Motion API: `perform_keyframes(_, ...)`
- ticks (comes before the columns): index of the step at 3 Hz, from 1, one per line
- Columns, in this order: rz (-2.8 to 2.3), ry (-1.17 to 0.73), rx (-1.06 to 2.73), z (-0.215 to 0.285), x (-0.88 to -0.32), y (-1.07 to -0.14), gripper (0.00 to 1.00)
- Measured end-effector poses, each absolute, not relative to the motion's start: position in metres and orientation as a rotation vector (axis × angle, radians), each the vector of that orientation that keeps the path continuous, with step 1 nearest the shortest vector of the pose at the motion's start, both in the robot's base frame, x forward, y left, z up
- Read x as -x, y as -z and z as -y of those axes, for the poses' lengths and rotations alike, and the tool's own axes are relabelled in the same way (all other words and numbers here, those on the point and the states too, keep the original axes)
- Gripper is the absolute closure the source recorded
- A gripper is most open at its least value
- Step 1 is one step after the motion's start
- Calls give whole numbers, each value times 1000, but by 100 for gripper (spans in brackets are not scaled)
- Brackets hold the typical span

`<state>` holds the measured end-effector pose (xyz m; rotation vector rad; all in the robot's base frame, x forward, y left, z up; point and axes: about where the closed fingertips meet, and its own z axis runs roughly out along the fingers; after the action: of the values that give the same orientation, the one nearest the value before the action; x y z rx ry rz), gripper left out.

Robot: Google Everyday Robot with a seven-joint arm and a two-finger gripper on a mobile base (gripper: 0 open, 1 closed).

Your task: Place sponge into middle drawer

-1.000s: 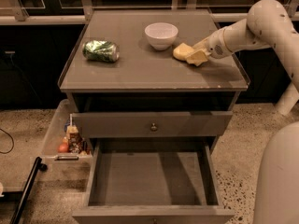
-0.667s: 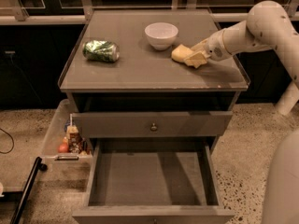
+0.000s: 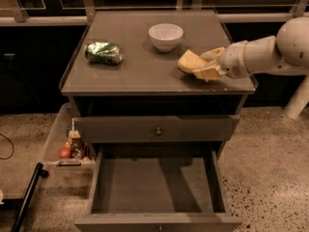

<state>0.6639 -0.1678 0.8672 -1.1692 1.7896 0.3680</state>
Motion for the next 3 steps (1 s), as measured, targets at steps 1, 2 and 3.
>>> perform_keyframes(1,-1729,-366,1202,162,-622,-870,100)
perform_keyframes(2,-1699,-370,1220,172,-586,-860,100)
perform_keyframes(3,-1701,-354,1252,187,-550,-842,100)
